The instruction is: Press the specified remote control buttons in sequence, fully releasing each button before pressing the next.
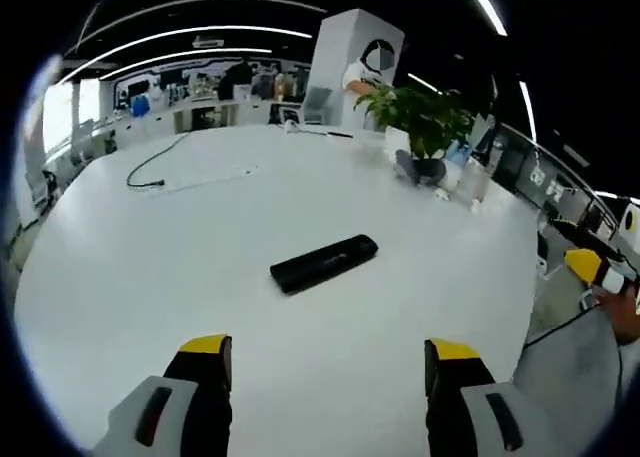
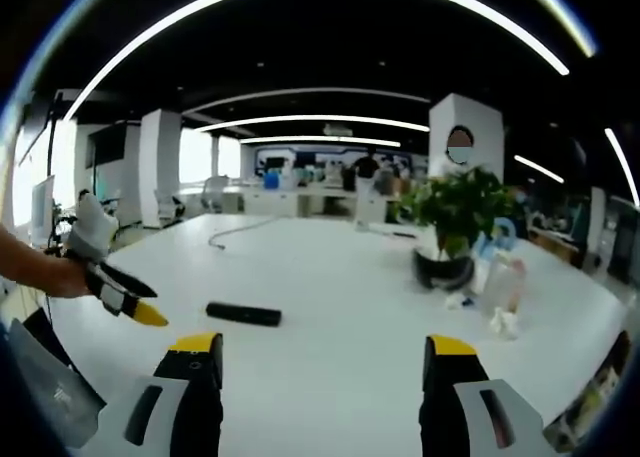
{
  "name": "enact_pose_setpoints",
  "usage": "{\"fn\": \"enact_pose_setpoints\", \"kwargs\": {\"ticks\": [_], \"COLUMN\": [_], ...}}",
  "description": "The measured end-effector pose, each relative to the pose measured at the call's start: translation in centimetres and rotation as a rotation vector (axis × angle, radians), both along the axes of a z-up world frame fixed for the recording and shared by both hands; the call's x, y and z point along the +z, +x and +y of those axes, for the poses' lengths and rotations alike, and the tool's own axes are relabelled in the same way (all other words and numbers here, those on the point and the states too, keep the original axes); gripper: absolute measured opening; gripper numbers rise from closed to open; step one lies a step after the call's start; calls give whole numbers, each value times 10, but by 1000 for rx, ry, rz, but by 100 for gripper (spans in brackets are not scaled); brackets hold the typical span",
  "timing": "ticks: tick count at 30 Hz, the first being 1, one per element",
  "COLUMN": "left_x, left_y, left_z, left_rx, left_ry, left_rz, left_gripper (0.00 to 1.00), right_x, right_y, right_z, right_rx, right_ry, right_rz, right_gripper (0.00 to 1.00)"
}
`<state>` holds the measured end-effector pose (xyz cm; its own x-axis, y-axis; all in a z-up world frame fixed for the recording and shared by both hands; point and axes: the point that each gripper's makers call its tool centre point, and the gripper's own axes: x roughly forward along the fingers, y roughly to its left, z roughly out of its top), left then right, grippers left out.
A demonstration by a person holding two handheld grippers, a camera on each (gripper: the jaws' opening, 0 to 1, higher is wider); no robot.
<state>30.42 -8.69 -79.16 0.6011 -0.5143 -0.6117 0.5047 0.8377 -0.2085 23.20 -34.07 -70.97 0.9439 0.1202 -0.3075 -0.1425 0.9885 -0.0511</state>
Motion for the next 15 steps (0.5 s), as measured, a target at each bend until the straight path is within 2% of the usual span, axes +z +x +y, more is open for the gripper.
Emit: {"fn": "enact_pose_setpoints", "kwargs": {"ticks": [4, 8, 15], "left_x": [8, 19, 30], "left_y": [-11, -21, -46], "left_z": [11, 20, 31], "left_rx": [21, 70, 111], "left_ry": [29, 4, 88], "left_rz": [-40, -78, -171], "left_gripper": [83, 89, 95], "right_x": [0, 0, 2], "right_y": [0, 0, 1], "right_z": [-1, -1, -3], "right_rx": [-6, -9, -19], "right_ry": [-5, -7, -25], "right_rz": [0, -2, -12], "right_gripper": [81, 81, 80]}}
